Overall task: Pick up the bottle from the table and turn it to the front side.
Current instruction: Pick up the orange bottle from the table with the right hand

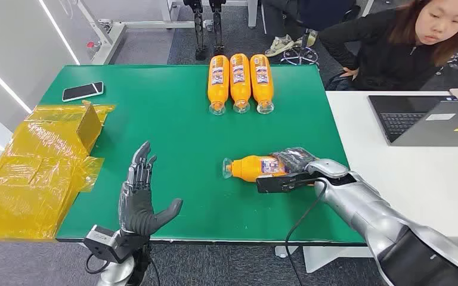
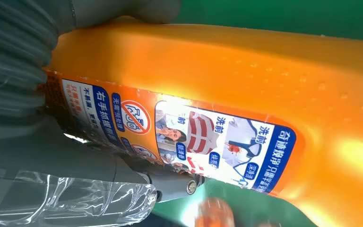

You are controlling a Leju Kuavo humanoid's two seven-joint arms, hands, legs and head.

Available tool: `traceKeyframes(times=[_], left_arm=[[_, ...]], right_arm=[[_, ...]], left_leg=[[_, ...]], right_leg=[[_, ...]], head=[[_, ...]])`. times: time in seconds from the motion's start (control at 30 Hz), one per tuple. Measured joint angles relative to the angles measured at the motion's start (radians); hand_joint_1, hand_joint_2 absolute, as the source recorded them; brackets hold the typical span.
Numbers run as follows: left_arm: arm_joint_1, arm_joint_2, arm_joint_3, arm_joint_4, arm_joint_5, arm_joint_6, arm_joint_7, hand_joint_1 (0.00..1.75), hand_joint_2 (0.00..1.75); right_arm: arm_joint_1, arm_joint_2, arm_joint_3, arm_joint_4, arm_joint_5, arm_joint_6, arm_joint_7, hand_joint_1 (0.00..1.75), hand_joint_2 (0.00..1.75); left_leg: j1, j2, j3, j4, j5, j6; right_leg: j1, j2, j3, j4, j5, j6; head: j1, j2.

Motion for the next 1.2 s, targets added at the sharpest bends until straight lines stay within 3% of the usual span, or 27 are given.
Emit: traceKeyframes(times=[0.33,0.47,0.73,0.93,1.2], left_arm=[[0.009,0.000,0.000,-0.015,0.000,0.000,0.003,0.00,1.75],[0.012,0.000,0.000,-0.017,-0.006,0.002,0.003,0.00,1.75],[0.021,0.000,0.007,-0.029,-0.027,-0.003,0.004,0.00,1.75],[0.028,-0.001,0.017,-0.046,-0.036,-0.004,0.005,0.00,1.75],[0.038,-0.002,0.032,-0.057,-0.002,-0.026,0.005,0.00,1.75]], right_arm=[[0.001,0.000,-0.002,-0.030,0.000,-0.005,0.001,1.75,1.75],[0.006,-0.002,-0.014,-0.052,0.007,-0.053,0.008,1.75,1.75],[0.077,-0.047,-0.119,-0.259,0.092,-0.145,0.069,1.75,1.75],[0.256,-0.075,-0.287,-0.550,0.190,-0.353,0.056,1.75,1.75],[0.559,-0.112,-0.419,-0.875,0.243,-0.507,-0.022,1.75,1.75]], left_leg=[[0.000,-0.001,-0.002,0.000,0.000,0.000],[0.000,-0.001,-0.003,0.000,0.000,0.000],[0.000,-0.001,-0.003,0.000,0.000,0.000],[0.000,-0.002,-0.003,0.000,-0.001,0.000],[0.001,-0.009,-0.004,-0.001,-0.003,-0.001]], right_leg=[[0.000,-0.001,-0.002,0.000,0.000,0.000],[0.000,-0.001,-0.002,0.000,0.000,0.000],[0.000,-0.001,-0.003,0.000,0.000,0.000],[0.000,-0.002,-0.003,0.000,-0.002,0.000],[0.001,-0.007,-0.001,-0.001,-0.006,0.002]], head=[[0.000,0.000],[0.000,0.000],[0.000,0.000],[0.000,0.000],[0.000,0.000]])
